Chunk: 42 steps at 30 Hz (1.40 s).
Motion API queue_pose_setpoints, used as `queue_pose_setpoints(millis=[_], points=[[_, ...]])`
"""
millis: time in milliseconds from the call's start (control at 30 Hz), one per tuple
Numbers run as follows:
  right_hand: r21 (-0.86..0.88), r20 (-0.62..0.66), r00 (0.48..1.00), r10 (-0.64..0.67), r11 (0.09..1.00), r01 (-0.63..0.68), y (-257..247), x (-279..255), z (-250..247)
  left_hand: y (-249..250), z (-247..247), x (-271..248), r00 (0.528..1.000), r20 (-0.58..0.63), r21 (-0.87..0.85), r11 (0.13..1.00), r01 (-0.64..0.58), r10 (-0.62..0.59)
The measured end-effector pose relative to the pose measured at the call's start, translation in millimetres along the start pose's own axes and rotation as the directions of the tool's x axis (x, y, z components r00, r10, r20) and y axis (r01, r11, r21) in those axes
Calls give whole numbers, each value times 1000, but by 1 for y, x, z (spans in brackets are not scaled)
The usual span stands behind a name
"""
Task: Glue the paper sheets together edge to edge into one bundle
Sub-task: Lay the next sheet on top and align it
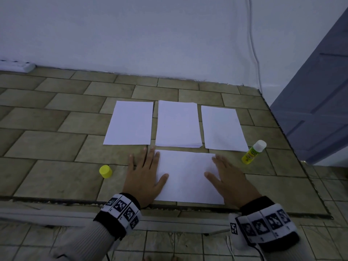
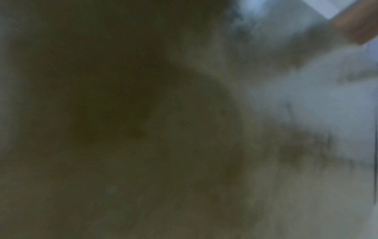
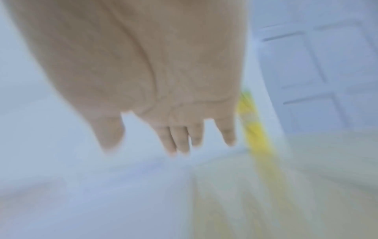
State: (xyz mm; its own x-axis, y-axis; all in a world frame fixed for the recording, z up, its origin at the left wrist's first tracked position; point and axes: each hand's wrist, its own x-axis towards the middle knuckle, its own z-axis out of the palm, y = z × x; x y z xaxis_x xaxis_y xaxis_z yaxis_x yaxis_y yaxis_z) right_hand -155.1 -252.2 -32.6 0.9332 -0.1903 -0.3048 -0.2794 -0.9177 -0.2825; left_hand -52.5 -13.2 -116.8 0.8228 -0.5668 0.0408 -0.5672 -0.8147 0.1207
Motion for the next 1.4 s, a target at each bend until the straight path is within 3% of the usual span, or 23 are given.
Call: queue_pose_setpoints(millis=[167,300,433,533,700,833,1000,1200,1400], points=[[21,9,988,-153,988,153,-23,2,-35,1,-1,0,1000,11,-10,1000,-1,1],[-93,81,989,-120,987,128,-19,34,-22,1,-1,0,1000,20,-9,1000,-2,2],[-289,55,994,-98,951,110,-14,49,-16,1,-1,0,999,33,-16,1000,6,-5],[-334,41,993,-108,936,116,-13,57,-16,3,-4,0,999,48,-16,1000,2,-1],[-235,71,994,-87,967,101,-13,72,-23,3,-7,-1,998,67,-23,1000,1,1],[-120,83,984,-155,979,164,-11,68,-38,4,-9,-1,996,90,-6,1000,4,-3],[-133,114,971,-209,966,223,-11,57,-58,6,-14,-1,993,118,-18,1000,17,-15],[-122,-32,969,-244,964,238,-7,31,-117,6,-17,-1,989,142,-66,997,47,-37],[228,-303,935,-185,938,260,-5,28,-155,5,-14,-1,993,118,-40,999,26,-21]])
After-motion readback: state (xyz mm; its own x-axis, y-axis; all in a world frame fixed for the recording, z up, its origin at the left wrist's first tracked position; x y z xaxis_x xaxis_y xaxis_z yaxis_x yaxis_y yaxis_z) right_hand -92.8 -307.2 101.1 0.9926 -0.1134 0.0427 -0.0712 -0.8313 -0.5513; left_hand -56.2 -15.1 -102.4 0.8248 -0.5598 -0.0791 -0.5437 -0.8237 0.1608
